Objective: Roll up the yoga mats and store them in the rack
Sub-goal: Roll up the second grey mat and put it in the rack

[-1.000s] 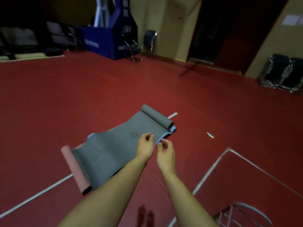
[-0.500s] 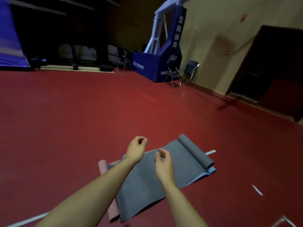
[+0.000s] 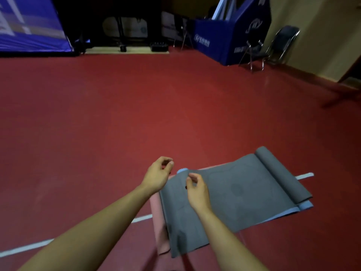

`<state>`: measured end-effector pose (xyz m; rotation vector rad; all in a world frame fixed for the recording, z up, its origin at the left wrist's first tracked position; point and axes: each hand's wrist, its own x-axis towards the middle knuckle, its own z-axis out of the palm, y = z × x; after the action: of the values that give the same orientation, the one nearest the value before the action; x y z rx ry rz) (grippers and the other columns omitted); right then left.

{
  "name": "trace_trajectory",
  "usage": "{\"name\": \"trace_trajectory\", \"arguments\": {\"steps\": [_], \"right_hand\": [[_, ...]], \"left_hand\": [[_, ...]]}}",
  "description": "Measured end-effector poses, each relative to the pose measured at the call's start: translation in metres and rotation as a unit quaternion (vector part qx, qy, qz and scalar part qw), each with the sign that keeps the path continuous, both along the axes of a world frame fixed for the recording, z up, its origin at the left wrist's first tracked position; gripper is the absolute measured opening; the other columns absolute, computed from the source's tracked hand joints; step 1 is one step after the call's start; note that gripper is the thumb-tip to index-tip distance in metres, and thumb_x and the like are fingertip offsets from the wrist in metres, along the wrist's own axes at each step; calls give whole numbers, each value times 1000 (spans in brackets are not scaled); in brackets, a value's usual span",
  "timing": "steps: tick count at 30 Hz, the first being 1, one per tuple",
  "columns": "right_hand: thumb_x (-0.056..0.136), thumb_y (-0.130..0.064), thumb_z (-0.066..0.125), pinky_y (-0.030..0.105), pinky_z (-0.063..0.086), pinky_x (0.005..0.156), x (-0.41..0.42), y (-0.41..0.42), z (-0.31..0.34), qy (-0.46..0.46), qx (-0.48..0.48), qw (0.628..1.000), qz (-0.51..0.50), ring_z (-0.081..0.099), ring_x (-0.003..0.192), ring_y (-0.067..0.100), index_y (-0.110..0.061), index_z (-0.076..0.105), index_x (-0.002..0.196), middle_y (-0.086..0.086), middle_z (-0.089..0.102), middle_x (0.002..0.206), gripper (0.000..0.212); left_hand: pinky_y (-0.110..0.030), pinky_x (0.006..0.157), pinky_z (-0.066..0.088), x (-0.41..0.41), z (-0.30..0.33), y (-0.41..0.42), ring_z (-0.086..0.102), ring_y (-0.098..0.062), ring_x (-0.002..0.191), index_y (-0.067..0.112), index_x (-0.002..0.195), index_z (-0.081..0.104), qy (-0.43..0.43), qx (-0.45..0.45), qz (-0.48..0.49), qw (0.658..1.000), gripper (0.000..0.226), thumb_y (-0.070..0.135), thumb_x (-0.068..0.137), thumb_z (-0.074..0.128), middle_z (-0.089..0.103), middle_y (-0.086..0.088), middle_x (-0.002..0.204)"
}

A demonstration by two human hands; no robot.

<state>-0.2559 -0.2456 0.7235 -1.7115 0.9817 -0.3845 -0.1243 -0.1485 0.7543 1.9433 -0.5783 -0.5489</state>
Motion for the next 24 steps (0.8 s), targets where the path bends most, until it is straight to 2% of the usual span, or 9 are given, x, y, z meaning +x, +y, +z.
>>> {"name": "trace_trajectory", "arguments": {"steps": [4, 9, 11, 13, 15, 17, 20, 24], "right_hand": [[102, -21, 56, 42, 51, 101, 41, -42, -58, 48, 22, 998, 22, 66, 110, 25, -16, 63, 125, 5, 69, 122, 25], [101, -21, 58, 46, 52, 100, 68, -76, -119, 87, 25, 995, 32, 68, 106, 26, -19, 63, 123, 6, 70, 116, 22], [101, -22, 58, 41, 51, 98, 80, -88, -156, 106, 25, 993, 36, 66, 107, 28, -18, 64, 123, 6, 69, 117, 23], [102, -22, 56, 29, 47, 90, 93, -96, -191, 130, 17, 990, 42, 65, 108, 25, -17, 65, 124, 4, 69, 119, 25], [103, -25, 54, 24, 42, 83, 106, -101, -235, 145, 20, 988, 53, 65, 108, 22, -17, 63, 128, 3, 68, 123, 28], [104, -32, 54, 24, 41, 84, 119, -102, -282, 147, 34, 987, 56, 63, 110, 19, -18, 61, 130, 0, 66, 126, 30], [104, -39, 55, 25, 44, 84, 136, -100, -361, 151, 53, 986, 54, 63, 109, 15, -19, 59, 133, -4, 64, 127, 35], [103, -43, 55, 32, 50, 93, 144, -96, -473, 178, 56, 981, 54, 64, 111, 18, -18, 60, 131, -1, 66, 124, 38]], "left_hand": [[-43, 84, 55, 55, -33, -41, 72, -25, 92, 21, 114, 67, 2, 5, 26, 1000, 15, 27, 105, 57, 69, 2, 99], [-47, 87, 58, 101, -83, -72, 71, -22, 93, 31, 108, 67, 10, 11, 32, 999, 11, 33, 104, 58, 70, 9, 97], [-48, 89, 58, 117, -124, -84, 70, -21, 96, 32, 109, 67, 18, 29, 25, 999, 12, 36, 103, 57, 69, 12, 99], [-50, 89, 57, 131, -170, -92, 69, -19, 97, 37, 106, 66, 26, 44, 16, 999, 13, 43, 100, 57, 69, 15, 100], [-51, 90, 57, 143, -220, -100, 69, -19, 98, 40, 100, 65, 39, 52, 13, 998, 15, 51, 95, 56, 69, 16, 99], [-51, 91, 57, 154, -271, -104, 69, -20, 99, 41, 97, 64, 54, 55, 25, 997, 17, 56, 92, 57, 69, 13, 102], [-51, 93, 57, 161, -354, -106, 70, -23, 99, 37, 99, 65, 75, 59, 56, 994, 35, 68, 85, 58, 68, 7, 108], [-51, 91, 58, 167, -469, -95, 70, -23, 96, 32, 98, 66, 114, 94, 60, 987, 48, 75, 78, 61, 69, 4, 101]]}}
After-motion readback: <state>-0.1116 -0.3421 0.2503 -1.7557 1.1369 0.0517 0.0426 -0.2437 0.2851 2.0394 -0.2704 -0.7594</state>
